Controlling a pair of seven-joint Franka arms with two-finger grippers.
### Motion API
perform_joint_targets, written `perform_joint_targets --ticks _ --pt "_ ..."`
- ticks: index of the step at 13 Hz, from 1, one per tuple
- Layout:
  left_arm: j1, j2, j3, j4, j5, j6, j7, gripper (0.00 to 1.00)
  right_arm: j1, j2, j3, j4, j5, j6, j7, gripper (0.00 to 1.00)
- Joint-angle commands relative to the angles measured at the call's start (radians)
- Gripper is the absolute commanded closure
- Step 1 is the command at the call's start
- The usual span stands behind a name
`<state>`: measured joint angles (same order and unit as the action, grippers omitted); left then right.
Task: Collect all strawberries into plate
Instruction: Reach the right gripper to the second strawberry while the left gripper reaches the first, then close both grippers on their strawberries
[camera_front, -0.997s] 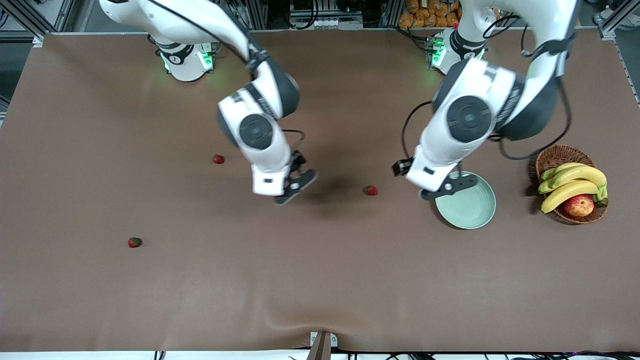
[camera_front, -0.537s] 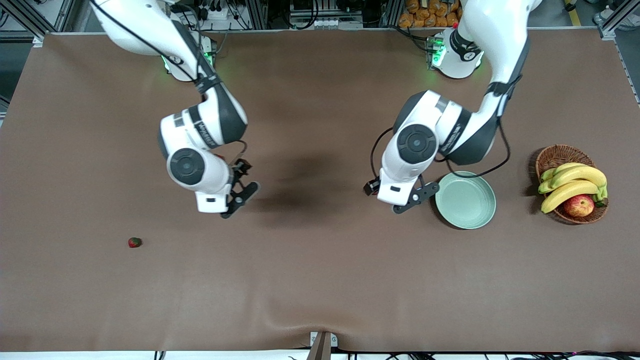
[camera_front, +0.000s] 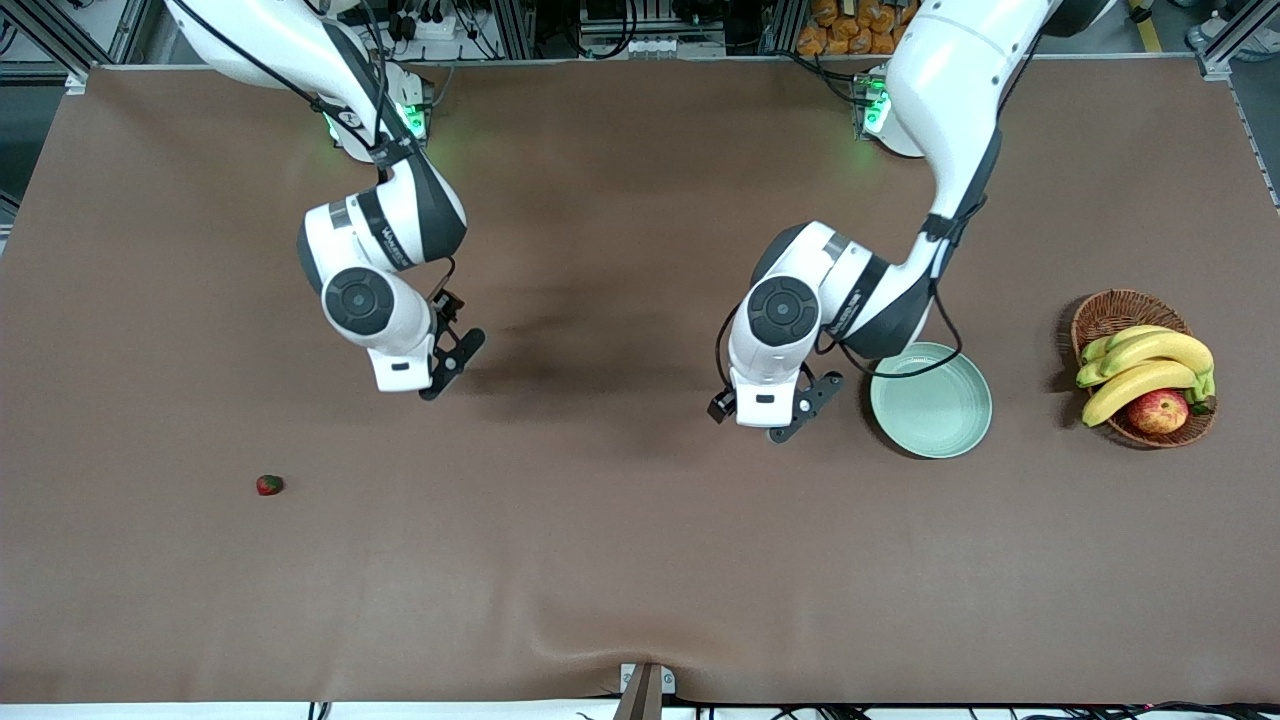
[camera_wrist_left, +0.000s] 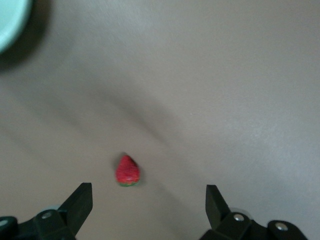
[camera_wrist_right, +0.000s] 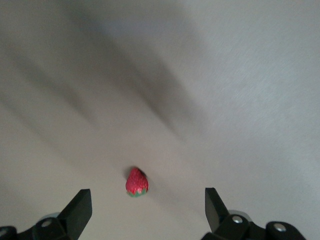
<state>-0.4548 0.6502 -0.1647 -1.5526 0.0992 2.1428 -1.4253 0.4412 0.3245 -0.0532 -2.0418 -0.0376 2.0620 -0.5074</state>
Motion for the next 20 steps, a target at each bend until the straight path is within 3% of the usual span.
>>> perform_joint_targets --ticks 1,5,9,20 --pt "-0.012 0.023 0.005 -0.024 0.036 0.081 -0.078 0.00 -0.004 -0.061 0.006 -0.121 -0.077 0.065 -0.011 0.00" --pt "0.001 0.022 0.011 -0.136 0.065 0.186 -0.089 0.00 -0.001 -0.056 0.007 -0.205 -0.082 0.188 -0.011 0.00" --pt "-0.004 0.013 0.013 -0.188 0.074 0.204 -0.133 0.00 -0.002 -0.051 0.007 -0.285 -0.082 0.312 -0.010 0.00" --pt "-0.015 -0.015 0.008 -0.245 0.076 0.200 -0.204 0.00 -0.002 -0.025 0.007 -0.321 -0.082 0.388 -0.002 0.00"
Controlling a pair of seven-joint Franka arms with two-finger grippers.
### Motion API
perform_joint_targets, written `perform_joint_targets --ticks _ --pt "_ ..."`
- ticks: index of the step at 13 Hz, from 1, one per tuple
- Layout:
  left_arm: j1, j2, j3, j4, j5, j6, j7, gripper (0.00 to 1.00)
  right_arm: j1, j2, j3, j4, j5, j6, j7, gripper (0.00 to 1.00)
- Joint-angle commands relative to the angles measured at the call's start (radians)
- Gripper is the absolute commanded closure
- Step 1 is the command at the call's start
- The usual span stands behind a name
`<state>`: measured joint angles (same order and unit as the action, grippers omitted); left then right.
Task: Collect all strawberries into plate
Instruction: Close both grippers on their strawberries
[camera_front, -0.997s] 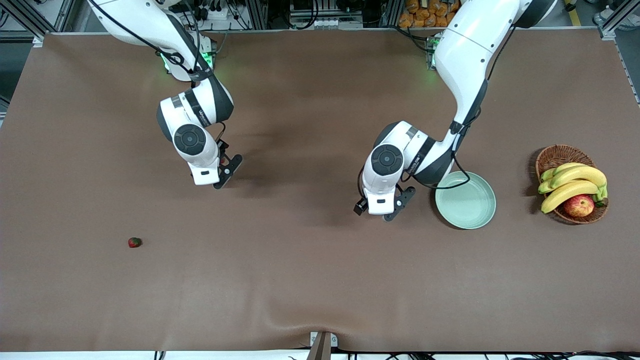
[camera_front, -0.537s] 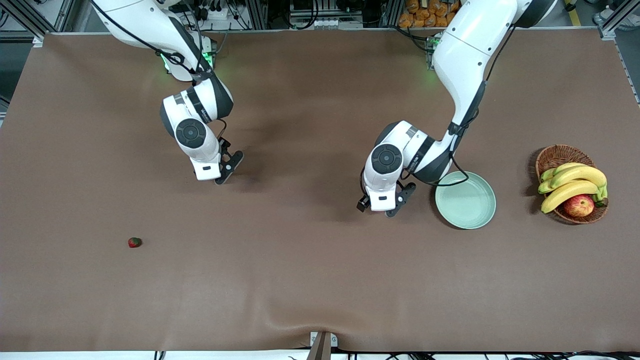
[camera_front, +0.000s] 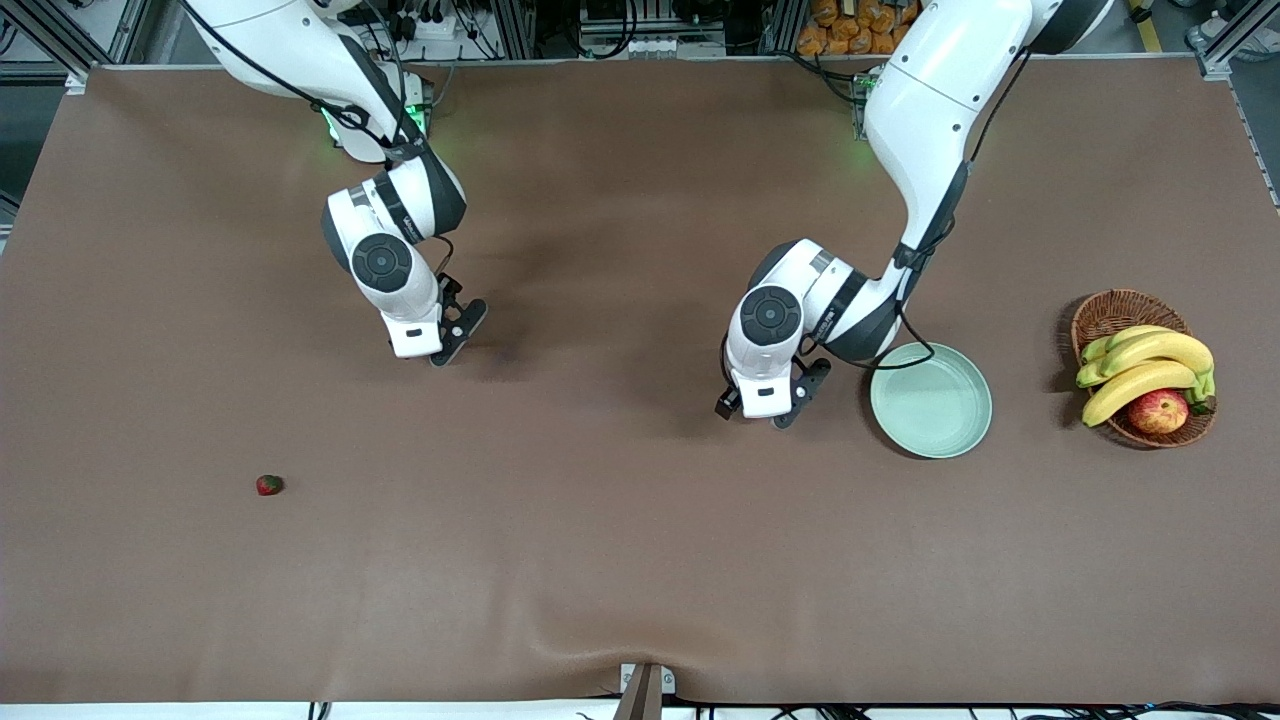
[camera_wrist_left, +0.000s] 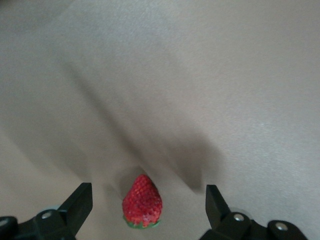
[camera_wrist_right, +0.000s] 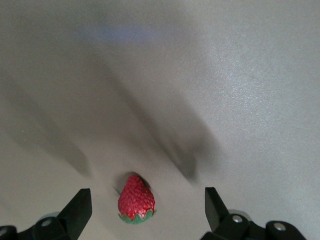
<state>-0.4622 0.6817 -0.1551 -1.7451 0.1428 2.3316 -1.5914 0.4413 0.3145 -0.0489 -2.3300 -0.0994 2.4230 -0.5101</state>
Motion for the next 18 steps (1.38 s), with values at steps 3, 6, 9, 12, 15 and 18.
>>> perform_joint_targets --ticks 3,6,9,12,15,18 --pt "-0.007 -0.051 -0.004 -0.057 0.031 0.009 -0.039 0.00 -0.004 0.001 0.003 -0.032 -0.020 0.025 0.001 0.00" --pt "-0.006 -0.050 -0.004 -0.057 0.031 0.009 -0.042 0.18 -0.004 0.006 0.003 -0.032 -0.020 0.027 0.001 0.00" --pt "-0.006 -0.044 -0.004 -0.057 0.031 0.009 -0.042 0.27 -0.004 0.020 0.003 -0.032 -0.020 0.027 0.001 0.00" --pt "-0.003 -0.045 -0.006 -0.056 0.031 0.009 -0.042 0.43 -0.004 0.020 0.001 -0.032 -0.022 0.027 0.001 0.39" --pt "-0.003 -0.054 -0.006 -0.054 0.031 0.008 -0.042 1.00 -0.004 0.018 0.001 -0.031 -0.025 0.027 -0.001 1.00" --pt "0.032 -0.132 -0.007 -0.056 0.031 -0.053 -0.013 1.00 -0.009 0.003 0.001 -0.031 -0.025 0.008 -0.002 1.00"
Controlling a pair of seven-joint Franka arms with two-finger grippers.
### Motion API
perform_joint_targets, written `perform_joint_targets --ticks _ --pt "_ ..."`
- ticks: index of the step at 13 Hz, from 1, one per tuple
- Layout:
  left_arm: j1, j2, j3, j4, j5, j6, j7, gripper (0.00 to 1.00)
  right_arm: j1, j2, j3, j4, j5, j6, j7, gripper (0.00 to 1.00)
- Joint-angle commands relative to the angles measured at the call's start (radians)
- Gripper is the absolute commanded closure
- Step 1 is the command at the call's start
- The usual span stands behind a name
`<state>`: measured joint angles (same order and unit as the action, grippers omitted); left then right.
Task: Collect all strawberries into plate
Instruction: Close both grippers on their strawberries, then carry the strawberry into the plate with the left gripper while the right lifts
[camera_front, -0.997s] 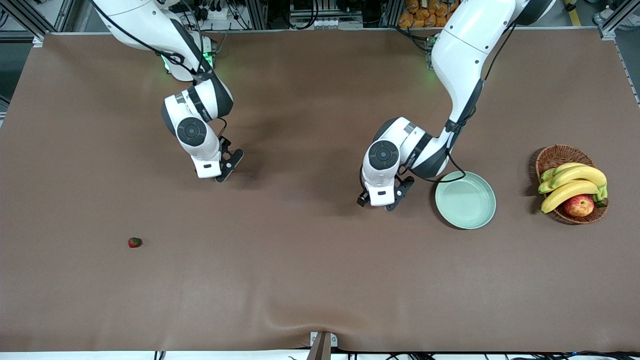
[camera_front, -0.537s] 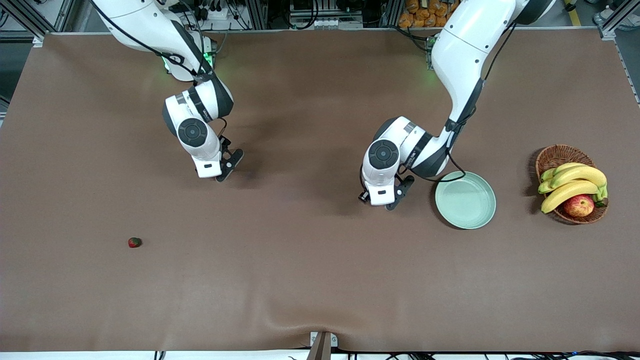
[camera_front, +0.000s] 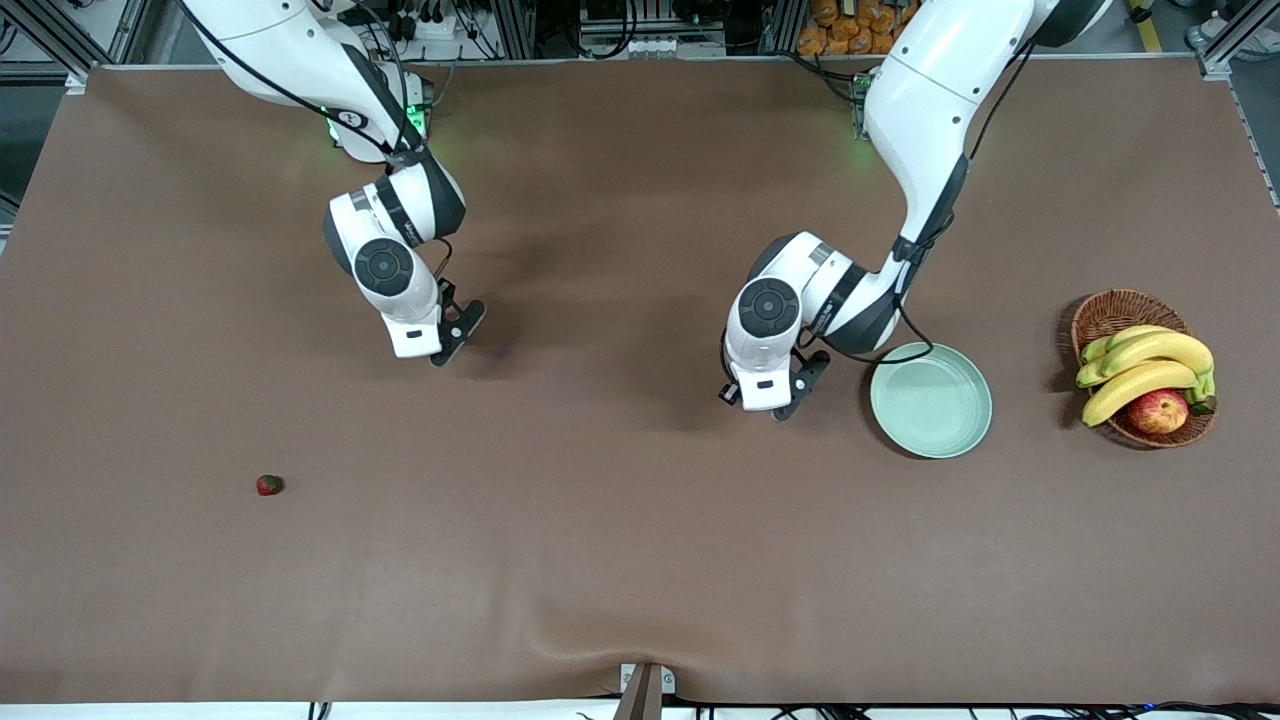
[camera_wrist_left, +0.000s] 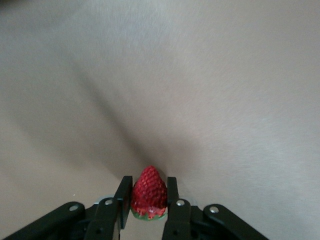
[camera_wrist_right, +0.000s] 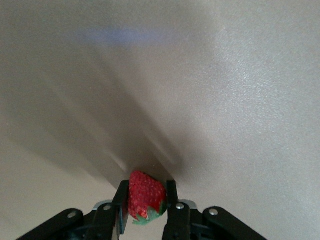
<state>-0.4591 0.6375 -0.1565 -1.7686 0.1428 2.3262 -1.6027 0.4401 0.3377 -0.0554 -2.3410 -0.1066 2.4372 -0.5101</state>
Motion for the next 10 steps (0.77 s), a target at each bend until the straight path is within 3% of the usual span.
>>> perform_joint_targets --ticks 1,4,8,10 --pt "0.051 -0.123 -0.008 -0.032 0.027 -0.088 0.030 1.00 -0.011 -0.025 0.009 -0.017 -0.018 -0.007 -0.004 1.00" --pt "0.152 -0.194 -0.009 -0.031 0.017 -0.188 0.217 1.00 -0.011 -0.039 0.011 0.026 -0.016 -0.076 -0.005 1.00" --pt "0.292 -0.210 -0.008 -0.040 0.017 -0.298 0.516 1.00 -0.003 -0.029 0.017 0.130 0.011 -0.132 0.007 1.00" --pt "0.370 -0.208 -0.008 -0.084 0.021 -0.304 0.659 1.00 0.026 -0.019 0.019 0.201 0.092 -0.133 0.007 1.00"
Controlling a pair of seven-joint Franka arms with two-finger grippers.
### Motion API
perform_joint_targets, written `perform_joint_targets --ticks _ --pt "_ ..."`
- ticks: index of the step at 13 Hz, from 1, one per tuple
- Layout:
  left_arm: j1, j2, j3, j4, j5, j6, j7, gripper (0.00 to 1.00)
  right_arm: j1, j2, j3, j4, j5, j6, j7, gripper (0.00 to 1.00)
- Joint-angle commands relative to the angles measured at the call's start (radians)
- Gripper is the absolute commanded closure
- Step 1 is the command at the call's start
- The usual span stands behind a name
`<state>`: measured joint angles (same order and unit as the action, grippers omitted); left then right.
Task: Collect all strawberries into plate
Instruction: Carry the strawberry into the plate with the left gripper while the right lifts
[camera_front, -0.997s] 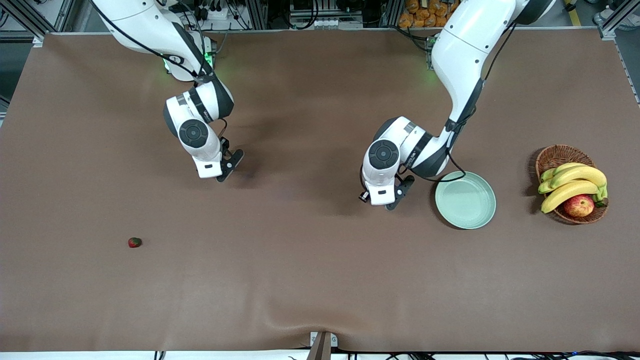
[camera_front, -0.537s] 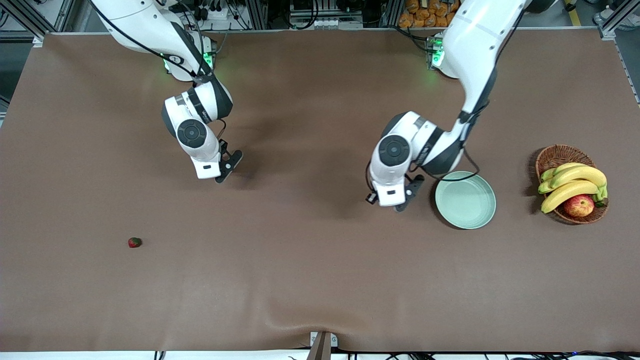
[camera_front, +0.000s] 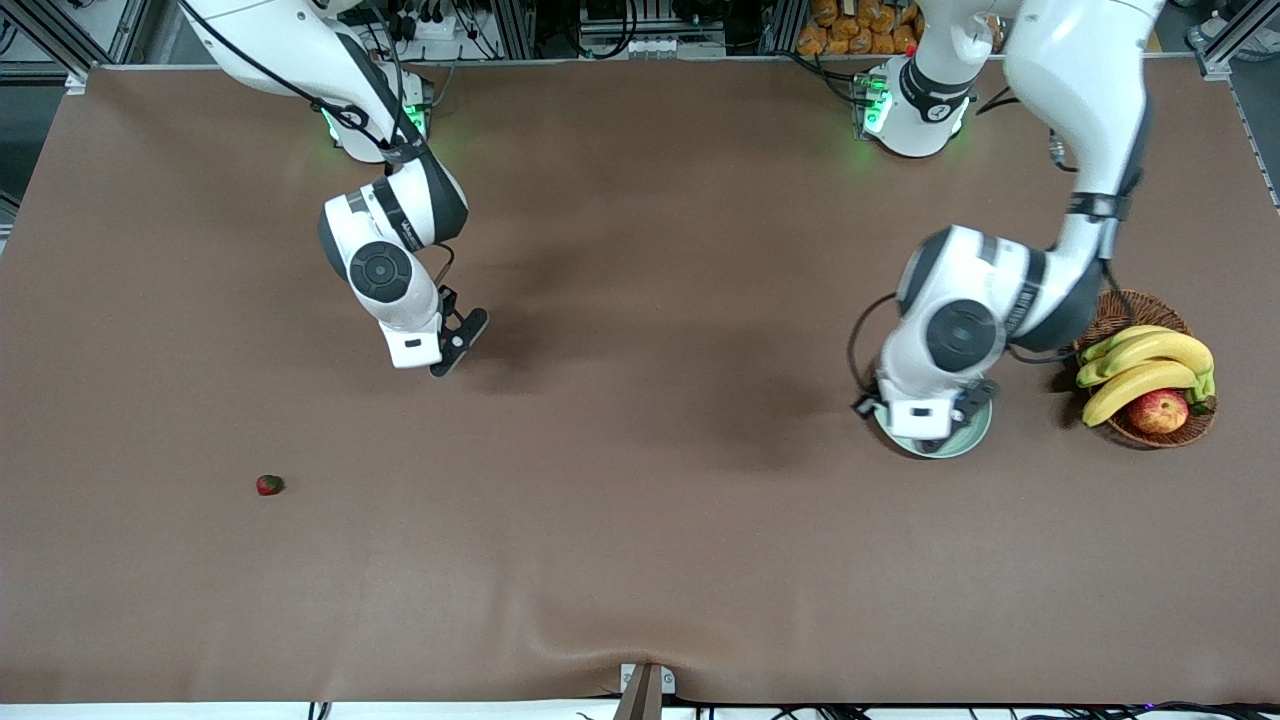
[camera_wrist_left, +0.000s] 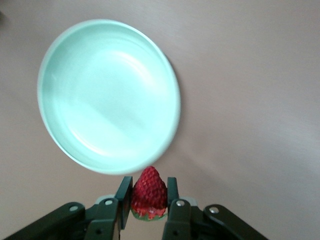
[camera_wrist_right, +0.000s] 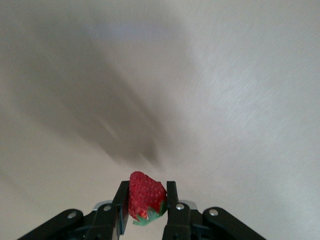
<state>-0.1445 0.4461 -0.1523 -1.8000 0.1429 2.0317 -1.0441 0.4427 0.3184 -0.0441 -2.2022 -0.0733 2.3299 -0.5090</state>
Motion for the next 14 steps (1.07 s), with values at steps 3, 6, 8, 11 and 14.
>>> perform_joint_targets --ticks 3,6,8,11,14 --pt "0.134 -0.010 -0.010 -0.070 0.029 -0.008 0.209 1.00 0.066 0.048 0.006 0.186 0.237 -0.024 0.009 1.00" --pt "0.167 -0.004 -0.009 -0.070 0.029 -0.011 0.233 0.38 0.097 0.106 0.006 0.293 0.274 0.026 0.065 1.00" --pt "0.177 -0.006 -0.009 -0.062 0.030 -0.010 0.236 0.00 0.134 0.168 0.006 0.401 0.289 0.045 0.151 1.00" --pt "0.177 -0.039 -0.004 -0.044 0.029 -0.025 0.234 0.00 0.188 0.309 0.006 0.576 0.299 0.058 0.246 1.00" --pt "0.183 -0.043 -0.004 0.059 0.027 -0.115 0.231 0.00 0.244 0.413 0.006 0.685 0.296 0.086 0.406 1.00"
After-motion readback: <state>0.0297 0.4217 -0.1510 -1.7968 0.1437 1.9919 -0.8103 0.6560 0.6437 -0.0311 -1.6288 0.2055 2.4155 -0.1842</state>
